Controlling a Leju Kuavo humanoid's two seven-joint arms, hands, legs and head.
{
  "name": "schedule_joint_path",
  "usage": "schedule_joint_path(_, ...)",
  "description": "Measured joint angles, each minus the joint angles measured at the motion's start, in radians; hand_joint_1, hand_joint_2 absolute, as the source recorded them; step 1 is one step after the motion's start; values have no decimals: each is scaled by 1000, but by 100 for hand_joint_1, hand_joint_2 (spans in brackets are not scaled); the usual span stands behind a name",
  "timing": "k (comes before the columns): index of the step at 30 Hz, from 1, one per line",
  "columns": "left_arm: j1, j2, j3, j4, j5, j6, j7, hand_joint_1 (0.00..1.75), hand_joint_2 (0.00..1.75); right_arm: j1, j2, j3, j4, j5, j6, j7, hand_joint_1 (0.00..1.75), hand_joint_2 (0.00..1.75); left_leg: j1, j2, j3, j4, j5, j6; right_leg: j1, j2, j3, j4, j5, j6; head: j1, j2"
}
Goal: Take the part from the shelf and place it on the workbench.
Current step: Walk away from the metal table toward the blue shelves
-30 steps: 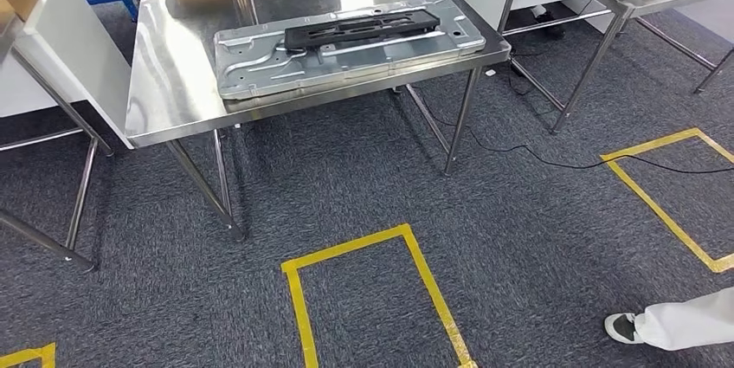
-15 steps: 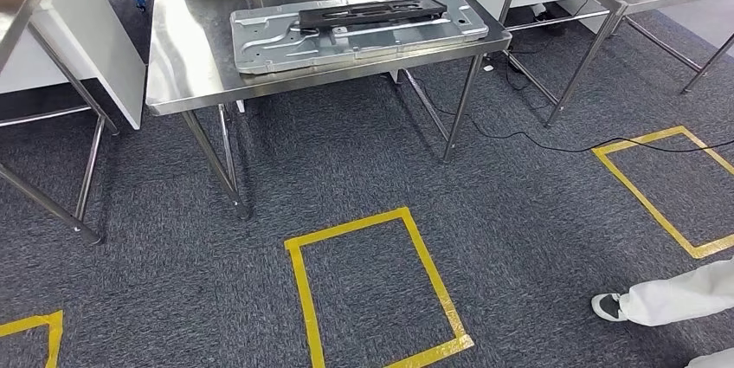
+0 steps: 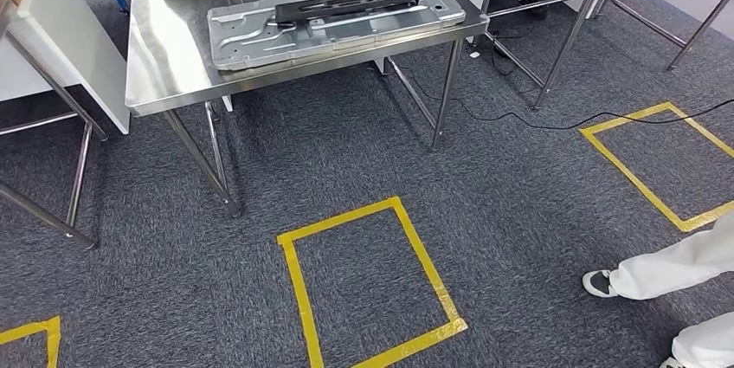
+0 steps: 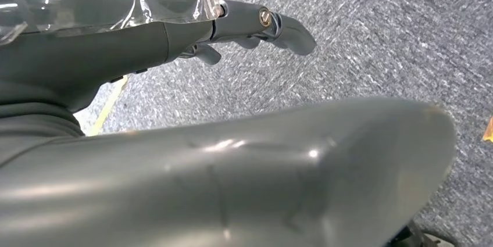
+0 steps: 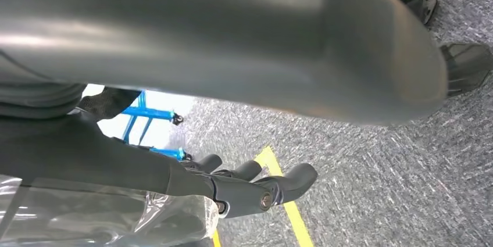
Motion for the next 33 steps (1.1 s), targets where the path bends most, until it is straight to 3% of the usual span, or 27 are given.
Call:
schedule_joint_path(7,0,0,-1,0,0,0,0,0,0,0,0,14,0,3,-4,3,0,0,7,-1,-4,-3,7,-24,6,0,-6,1,3,-8,0,0)
schedule_joint_path(9,0,0,-2,0,2,0,0,0,0,0,0,16,0,-8,-14,-4,0,0,7,-1,-5,-2,7,-23,5,0,-6,0,5,-8,0,0)
schedule_joint_path(13,-1,0,-2,0,10,0,-1,0,0,-1,1,18,0,-39,-40,-19,0,0,10,0,1,-21,19,-10,1,2,-8,2,4,4,1,0)
schedule_joint_path(15,-1,-1,-3,0,12,0,-2,0,0,-1,0,18,0,-40,-43,-23,0,0,18,4,9,-37,29,-10,-1,14,-42,76,-40,11,2,0)
schedule_joint_path(17,-1,-1,-4,0,12,0,-2,0,0,1,0,18,0,-40,-44,-22,0,0,20,9,9,-39,30,-10,-10,22,-116,225,-105,22,3,0)
schedule_joint_path(18,0,-1,-5,0,12,0,-2,0,0,2,0,19,1,-40,-44,-21,0,0,21,12,9,-39,29,-11,-15,23,-148,284,-120,28,3,0)
schedule_joint_path(19,0,-1,-5,0,12,0,-2,0,0,4,0,19,1,-40,-44,-20,0,0,24,16,10,-38,27,-14,-21,23,-163,306,-115,34,3,0)
schedule_joint_path(20,0,-1,-6,0,12,0,-2,0,0,5,0,20,1,-40,-45,-20,0,0,27,19,13,-36,24,-18,-27,20,-156,283,-89,41,3,0)
schedule_joint_path(22,0,0,-7,0,12,0,-2,0,0,6,1,20,1,-40,-45,-20,0,0,33,28,18,-26,13,-34,-37,-9,-93,143,-13,55,3,0)
schedule_joint_path(23,0,1,-7,0,12,0,-2,0,0,5,2,21,1,-40,-45,-19,0,0,33,33,18,-17,4,-43,-39,-25,-65,81,12,55,5,0)
schedule_joint_path(25,-1,3,-8,0,11,0,-2,0,0,0,5,22,1,-39,-45,-17,0,0,26,44,16,-3,-9,-58,-37,-42,-46,30,21,39,5,0)
schedule_joint_path(27,-1,3,-9,0,11,0,-1,0,0,-2,6,23,1,-39,-45,-13,0,0,27,57,17,0,-15,-65,-34,-19,-55,36,17,15,4,0)
schedule_joint_path(29,-2,3,-10,0,10,0,0,0,0,-2,6,24,1,-38,-46,-9,0,0,35,34,6,34,-43,-71,-33,3,-59,36,19,2,4,0)
schedule_joint_path(31,0,3,-10,0,9,0,3,0,0,-4,7,24,1,-38,-47,-5,0,0,38,-15,-48,154,-110,-75,-33,24,-61,36,21,-8,3,0)
schedule_joint_path(33,5,3,-10,0,8,0,7,0,0,-5,7,25,1,-38,-48,-2,0,0,37,-37,-122,301,-166,-72,-29,52,-64,36,23,-14,2,0)
